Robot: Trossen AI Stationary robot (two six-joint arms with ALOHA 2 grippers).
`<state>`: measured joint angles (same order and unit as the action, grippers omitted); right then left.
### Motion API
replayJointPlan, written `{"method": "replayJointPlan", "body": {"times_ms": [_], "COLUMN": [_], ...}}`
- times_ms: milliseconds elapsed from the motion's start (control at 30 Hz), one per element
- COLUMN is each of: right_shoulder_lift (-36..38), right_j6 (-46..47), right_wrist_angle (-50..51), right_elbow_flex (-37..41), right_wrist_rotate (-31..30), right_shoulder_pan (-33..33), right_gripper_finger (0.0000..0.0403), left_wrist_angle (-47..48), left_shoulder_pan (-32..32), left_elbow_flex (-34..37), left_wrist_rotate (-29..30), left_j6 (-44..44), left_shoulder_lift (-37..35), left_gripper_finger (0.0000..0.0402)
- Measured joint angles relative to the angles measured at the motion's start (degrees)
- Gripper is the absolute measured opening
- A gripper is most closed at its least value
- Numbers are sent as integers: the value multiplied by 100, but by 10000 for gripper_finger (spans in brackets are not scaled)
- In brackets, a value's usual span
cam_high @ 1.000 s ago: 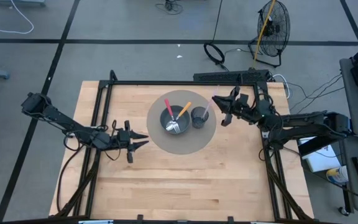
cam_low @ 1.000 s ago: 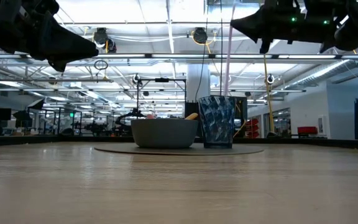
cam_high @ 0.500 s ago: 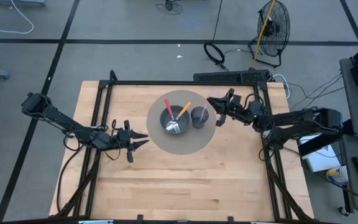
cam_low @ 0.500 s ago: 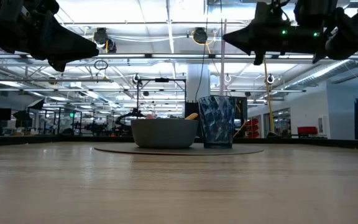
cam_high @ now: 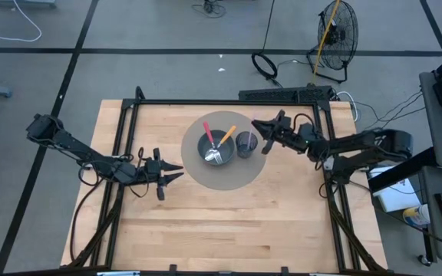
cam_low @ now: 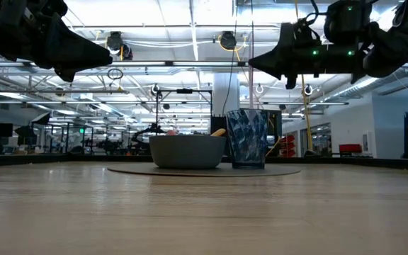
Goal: Pick & Place Utensil
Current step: Put the pink straw into the dark blue glass
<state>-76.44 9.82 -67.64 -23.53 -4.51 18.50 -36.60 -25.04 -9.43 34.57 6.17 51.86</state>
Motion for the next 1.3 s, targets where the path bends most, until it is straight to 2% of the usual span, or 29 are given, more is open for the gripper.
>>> {"method": "replayJointPlan", "body": {"times_ms": [300,667,867,1033,1300], "right_shoulder_lift": [-306,-322,-322,-322,-322], "right_j6": [147,161,321,326,307], "right_wrist_angle": [-129,-97,-3,59,57], "right_elbow_flex": [-2,-2,-2,-2,-2], "right_wrist_rotate": [4,4,-38,-317,-319], "right_shoulder_pan": [24,24,31,31,33], "right_gripper_finger": [2,6,28,50,107], "left_wrist_angle": [0,0,0,0,0], "left_shoulder_pan": [0,0,0,0,0], "left_elbow_flex": [0,0,0,0,0], "left_wrist_rotate": [2,0,0,2,2], "left_j6": [-8,-8,-10,-2,0], "left_shoulder_lift": [-1,0,0,0,0], "left_gripper_finger": [104,104,104,104,104]}}
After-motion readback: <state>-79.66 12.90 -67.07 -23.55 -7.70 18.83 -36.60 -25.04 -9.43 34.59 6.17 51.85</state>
